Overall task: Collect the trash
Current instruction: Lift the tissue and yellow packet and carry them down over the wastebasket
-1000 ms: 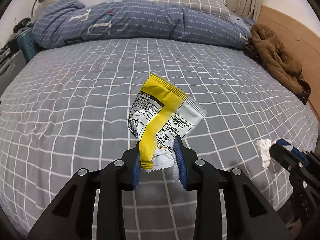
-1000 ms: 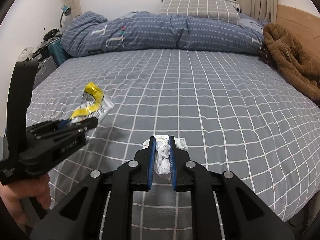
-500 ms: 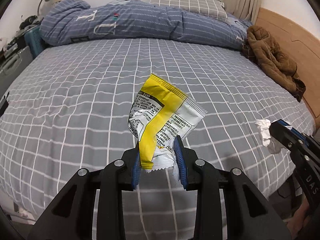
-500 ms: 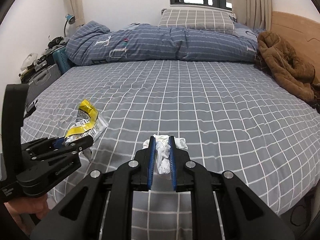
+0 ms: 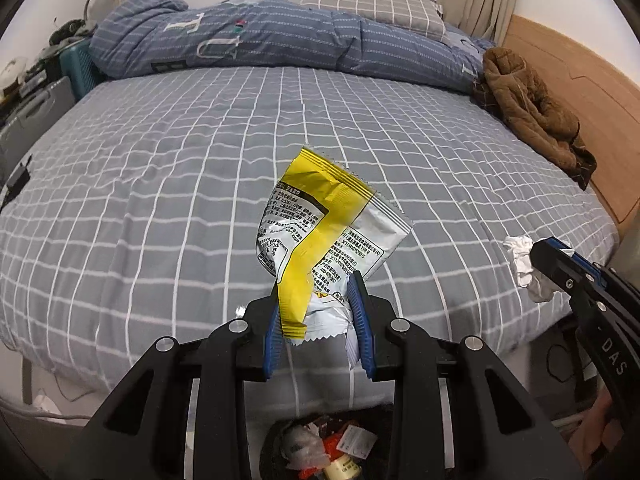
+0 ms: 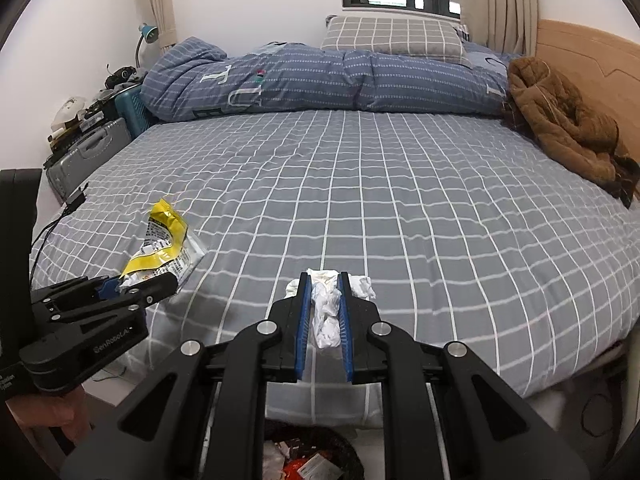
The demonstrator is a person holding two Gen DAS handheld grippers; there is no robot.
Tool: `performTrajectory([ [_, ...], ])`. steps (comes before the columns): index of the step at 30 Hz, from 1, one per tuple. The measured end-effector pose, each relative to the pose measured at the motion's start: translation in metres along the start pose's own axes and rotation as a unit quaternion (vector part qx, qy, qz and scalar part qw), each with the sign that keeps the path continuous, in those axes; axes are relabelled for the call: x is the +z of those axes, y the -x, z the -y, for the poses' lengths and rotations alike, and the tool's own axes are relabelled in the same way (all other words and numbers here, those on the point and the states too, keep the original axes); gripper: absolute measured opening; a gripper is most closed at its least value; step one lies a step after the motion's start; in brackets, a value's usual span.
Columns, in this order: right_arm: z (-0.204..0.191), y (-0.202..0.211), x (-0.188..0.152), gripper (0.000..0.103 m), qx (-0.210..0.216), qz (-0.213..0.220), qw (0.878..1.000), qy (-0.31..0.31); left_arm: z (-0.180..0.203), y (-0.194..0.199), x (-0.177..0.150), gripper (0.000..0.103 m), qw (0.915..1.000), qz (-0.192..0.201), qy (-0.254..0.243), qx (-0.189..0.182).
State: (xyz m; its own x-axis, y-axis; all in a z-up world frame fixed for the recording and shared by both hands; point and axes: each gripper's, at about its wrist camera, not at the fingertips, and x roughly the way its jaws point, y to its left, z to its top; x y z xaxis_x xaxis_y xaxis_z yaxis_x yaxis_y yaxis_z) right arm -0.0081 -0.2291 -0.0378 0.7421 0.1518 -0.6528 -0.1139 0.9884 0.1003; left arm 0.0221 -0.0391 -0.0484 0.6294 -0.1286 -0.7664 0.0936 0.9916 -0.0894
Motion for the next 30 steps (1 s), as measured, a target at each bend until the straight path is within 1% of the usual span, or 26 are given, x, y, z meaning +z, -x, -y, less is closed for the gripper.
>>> performTrajectory([
  [8, -0.014, 0.021, -0.022, 0.013, 0.002, -0.002, 1.000, 0.008, -0.002, 0.029, -0.028, 0.030, 1.0000, 0.001, 0.005, -0.002],
  [15, -0.029, 0.032, -0.043, 0.013, 0.009, -0.014, 1.000, 0.011, -0.005, 0.039, -0.054, 0.030, 0.9999, -0.012, 0.010, 0.000],
  [24, -0.029, 0.035, -0.072, 0.013, 0.009, -0.043, 0.999, -0.003, -0.017, 0.043, -0.086, 0.030, 0.9992, -0.032, 0.025, 0.006],
  [30, -0.032, 0.031, -0.093, 0.013, 0.011, -0.072, 0.997, -0.011, -0.024, 0.043, -0.110, 0.030, 0.9983, -0.047, 0.031, 0.015],
])
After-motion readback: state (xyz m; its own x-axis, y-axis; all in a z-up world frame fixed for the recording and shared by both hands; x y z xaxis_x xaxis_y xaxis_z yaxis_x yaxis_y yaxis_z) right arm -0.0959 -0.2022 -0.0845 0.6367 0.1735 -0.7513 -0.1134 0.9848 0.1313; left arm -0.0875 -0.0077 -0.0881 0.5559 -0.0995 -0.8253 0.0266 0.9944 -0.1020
